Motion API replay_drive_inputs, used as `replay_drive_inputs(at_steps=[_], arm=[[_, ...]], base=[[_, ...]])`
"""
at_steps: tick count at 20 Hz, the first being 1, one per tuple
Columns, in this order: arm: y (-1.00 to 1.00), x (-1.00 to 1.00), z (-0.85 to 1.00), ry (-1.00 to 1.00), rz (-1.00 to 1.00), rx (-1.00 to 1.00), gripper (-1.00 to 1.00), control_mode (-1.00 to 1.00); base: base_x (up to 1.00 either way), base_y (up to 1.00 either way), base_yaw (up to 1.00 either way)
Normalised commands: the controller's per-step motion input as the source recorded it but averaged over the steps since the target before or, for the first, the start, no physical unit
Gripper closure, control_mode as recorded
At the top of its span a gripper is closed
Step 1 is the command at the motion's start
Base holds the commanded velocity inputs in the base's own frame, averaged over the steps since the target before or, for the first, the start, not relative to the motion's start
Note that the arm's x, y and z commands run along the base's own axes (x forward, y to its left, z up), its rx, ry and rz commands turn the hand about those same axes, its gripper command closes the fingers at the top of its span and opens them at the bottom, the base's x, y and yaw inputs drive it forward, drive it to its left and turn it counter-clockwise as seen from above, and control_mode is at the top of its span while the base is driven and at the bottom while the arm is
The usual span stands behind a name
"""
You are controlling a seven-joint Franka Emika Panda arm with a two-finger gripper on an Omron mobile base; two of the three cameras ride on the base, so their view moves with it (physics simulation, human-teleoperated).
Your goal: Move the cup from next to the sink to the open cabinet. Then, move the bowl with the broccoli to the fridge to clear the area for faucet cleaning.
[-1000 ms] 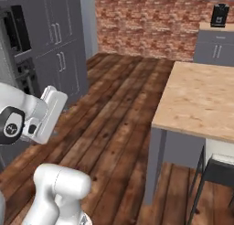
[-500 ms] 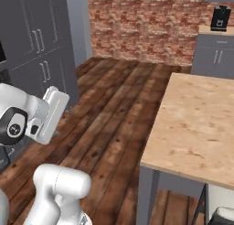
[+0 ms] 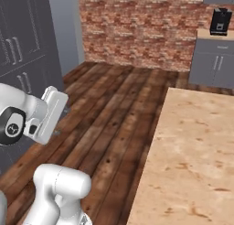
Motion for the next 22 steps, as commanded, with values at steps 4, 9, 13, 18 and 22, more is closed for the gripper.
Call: replay_drive_inputs(at_steps=[4, 9, 13, 18, 22], arm=[[0.0, 0.0, 0.0, 0.0, 0.0, 0.0, -1.0, 1.0], [0.0, 0.0, 0.0, 0.0, 0.0, 0.0, -1.0, 1.0], [0.0, 0.0, 0.0, 0.0, 0.0, 0.0, -1.0, 1.0], [0.0, 0.0, 0.0, 0.0, 0.0, 0.0, -1.0, 1.0], [0.0, 0.0, 0.0, 0.0, 0.0, 0.0, -1.0, 1.0]], base=[[1.0, -0.14, -0.01], [1.0, 0.0, -0.03], [1.0, 0.0, -0.05], [1.0, 0.12, -0.13], [1.0, 0.32, -0.23]])
